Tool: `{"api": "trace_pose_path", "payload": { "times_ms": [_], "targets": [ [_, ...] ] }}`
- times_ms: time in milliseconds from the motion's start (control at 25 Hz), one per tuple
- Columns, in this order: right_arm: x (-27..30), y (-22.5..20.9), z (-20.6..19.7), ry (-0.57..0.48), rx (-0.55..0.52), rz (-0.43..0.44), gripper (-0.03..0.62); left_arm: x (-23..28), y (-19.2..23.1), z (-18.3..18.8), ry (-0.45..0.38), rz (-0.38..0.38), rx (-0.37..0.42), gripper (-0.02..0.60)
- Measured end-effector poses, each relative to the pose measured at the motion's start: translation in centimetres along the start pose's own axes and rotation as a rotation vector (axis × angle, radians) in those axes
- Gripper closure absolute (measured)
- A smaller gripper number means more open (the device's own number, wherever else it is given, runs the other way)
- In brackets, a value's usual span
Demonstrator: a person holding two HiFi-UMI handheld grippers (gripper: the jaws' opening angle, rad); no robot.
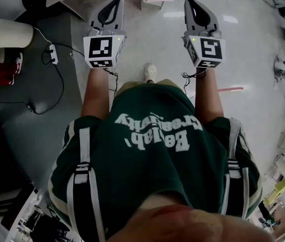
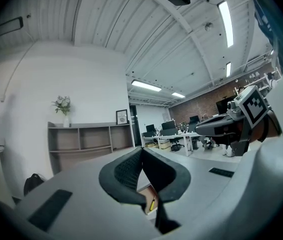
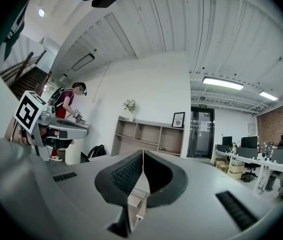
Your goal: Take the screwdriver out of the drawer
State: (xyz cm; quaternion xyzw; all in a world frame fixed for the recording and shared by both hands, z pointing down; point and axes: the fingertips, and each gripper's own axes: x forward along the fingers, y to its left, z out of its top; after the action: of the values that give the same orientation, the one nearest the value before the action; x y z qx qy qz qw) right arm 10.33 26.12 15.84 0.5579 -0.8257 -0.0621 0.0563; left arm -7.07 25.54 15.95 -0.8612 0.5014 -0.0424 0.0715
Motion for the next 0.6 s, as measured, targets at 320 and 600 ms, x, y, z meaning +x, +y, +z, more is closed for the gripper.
{"api": "trace_pose_path", "payload": {
  "times_ms": [320,600],
  "targets": [
    [6.3,-5.5,-2.4,0.007,0.028,0.014,0.559,8.3,0.2,-0.6,0.007,-0.003,0.006,0.563],
    [12.8,-6.0,-4.8,0.053,0.051,-0.011,0.559,13.3,4.5,-2.7,0.019,-0.051,0.017,0.563]
  ]
}}
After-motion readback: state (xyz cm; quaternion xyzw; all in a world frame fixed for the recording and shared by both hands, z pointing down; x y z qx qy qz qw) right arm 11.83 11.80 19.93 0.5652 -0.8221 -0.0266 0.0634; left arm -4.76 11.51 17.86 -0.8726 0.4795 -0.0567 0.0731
